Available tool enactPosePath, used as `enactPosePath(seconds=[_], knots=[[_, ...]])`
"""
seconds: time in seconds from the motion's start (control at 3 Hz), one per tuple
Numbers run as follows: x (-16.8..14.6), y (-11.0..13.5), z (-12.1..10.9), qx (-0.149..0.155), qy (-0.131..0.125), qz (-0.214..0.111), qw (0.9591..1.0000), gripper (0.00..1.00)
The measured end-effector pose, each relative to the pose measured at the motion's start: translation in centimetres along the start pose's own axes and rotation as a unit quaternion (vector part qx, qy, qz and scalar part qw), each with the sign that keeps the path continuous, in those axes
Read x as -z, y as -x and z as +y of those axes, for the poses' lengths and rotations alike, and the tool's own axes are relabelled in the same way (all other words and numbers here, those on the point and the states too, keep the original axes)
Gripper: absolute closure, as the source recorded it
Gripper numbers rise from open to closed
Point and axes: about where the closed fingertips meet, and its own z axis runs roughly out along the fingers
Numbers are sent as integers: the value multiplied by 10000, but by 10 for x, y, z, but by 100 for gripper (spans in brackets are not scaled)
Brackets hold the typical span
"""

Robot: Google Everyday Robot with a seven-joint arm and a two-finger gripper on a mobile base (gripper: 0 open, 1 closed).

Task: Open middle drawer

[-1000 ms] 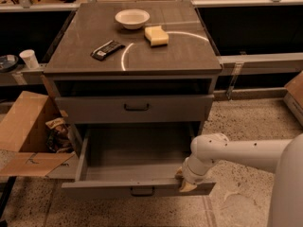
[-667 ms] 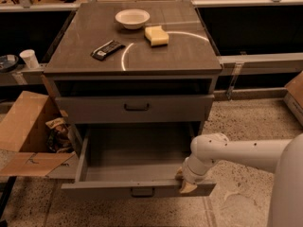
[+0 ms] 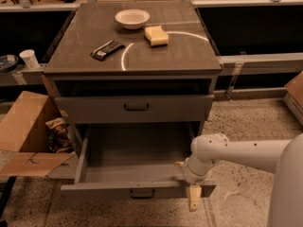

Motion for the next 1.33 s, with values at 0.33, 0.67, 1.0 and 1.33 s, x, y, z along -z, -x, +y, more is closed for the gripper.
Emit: enactPosePath(seconds=[0.33,0.67,1.0,1.33], knots=[[0,0,0,1,-1,0,10000,0],[27,12,13,182,-255,-10,9995,0],[75,38,42,407,-735,-49,9965,0],[129,69,75,590,-1131,59,9918,0]])
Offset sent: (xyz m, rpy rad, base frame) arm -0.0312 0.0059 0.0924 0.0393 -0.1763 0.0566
